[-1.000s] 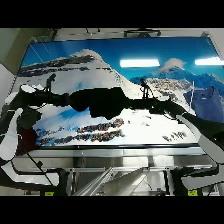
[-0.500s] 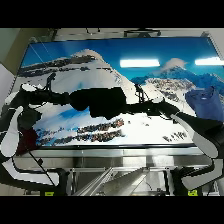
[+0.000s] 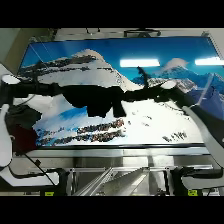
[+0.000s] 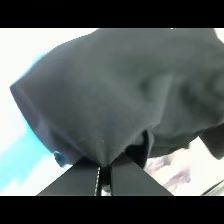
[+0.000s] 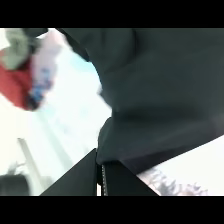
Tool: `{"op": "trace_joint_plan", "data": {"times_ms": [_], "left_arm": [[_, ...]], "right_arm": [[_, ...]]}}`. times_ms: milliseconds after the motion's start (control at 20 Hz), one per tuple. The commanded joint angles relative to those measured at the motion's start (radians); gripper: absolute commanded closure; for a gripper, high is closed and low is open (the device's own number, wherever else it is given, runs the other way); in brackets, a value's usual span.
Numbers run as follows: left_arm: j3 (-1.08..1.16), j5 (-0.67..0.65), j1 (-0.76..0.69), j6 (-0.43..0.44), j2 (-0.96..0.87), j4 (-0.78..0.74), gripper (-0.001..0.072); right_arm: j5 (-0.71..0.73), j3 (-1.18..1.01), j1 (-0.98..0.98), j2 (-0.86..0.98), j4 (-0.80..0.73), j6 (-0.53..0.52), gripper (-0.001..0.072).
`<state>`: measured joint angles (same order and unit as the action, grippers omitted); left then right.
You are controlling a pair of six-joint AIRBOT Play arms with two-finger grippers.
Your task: Fold the shirts.
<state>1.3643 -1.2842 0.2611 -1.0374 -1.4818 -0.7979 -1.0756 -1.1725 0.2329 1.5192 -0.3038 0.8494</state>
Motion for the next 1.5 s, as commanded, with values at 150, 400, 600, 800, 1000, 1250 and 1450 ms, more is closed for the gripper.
{"op": "trace_joint_plan", "data": {"times_ms": [150, 400, 600, 800, 1000, 1250, 1450], "left_arm": [[0.304, -0.053, 0.043, -0.048, 0.353, 0.192, 0.0688], [0.536, -0.048, 0.039, -0.092, 0.571, 0.188, 0.0686], [0.581, -0.055, 0.039, -0.103, 0.655, 0.152, 0.0685], [0.424, -0.143, 0.038, -0.115, 0.595, 0.13, 0.0685], [0.238, -0.214, 0.012, -0.095, 0.375, 0.135, 0.0685], [0.107, -0.154, -0.071, 0.059, -0.085, 0.135, 0.0687], [0.291, -0.127, -0.043, 0.006, -0.465, 0.135, 0.0706]], "right_arm": [[-0.254, -0.257, -0.216, -0.407, -0.1, 0.147, 0.0691], [-0.24, -0.408, -0.302, -0.665, -0.117, 0.145, 0.0691], [-0.165, -0.483, -0.337, -0.733, -0.201, 0.116, 0.0691], [-0.205, -0.48, -0.337, -0.608, -0.248, 0.117, 0.0691], [-0.249, -0.455, -0.336, -0.349, -0.284, 0.128, 0.0691], [-0.182, -0.421, -0.311, 0.061, -0.283, 0.129, 0.0691], [0.031, -0.421, -0.292, 0.299, -0.268, 0.158, 0.069]]}}
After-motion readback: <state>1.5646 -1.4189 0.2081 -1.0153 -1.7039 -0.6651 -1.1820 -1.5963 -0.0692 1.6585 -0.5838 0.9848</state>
